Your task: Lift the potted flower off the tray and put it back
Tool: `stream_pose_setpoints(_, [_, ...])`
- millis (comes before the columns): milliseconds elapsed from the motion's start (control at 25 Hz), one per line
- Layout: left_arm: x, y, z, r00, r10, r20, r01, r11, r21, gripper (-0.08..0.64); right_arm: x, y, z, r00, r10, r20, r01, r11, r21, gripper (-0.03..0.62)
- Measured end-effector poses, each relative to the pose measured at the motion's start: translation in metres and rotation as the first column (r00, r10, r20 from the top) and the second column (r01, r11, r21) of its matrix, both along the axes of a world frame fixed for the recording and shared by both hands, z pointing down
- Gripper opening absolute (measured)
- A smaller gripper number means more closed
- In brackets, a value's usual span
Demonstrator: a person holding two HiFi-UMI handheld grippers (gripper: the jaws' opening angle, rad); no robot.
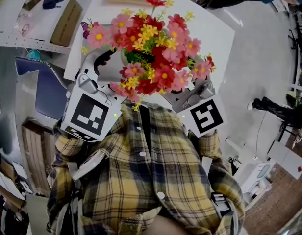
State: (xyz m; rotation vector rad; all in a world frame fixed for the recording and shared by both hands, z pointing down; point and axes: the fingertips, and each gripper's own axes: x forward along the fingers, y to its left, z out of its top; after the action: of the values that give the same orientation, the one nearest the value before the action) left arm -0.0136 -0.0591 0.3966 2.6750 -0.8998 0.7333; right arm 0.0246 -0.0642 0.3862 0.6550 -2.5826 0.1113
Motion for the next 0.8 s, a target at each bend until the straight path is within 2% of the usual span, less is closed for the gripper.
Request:
stream_pose_setpoints(520, [-0.003,0.001,-0.009,1.000,0.001,-0.013,0.000,1.000,0.025,0.371,-0.003,0.001,-0.010,1.000,-0.002,-0.002,0.002,1.000,0.022,0.374])
stream_pose_setpoints(800, [-0.005,0.000,-0.011,0.999,-0.033,0.000,0.033,0.999,0.018,0.371,-0.005,-0.002,-0.011,0.999,-0.040,-0.005,0.040,0.999,0.011,0.374])
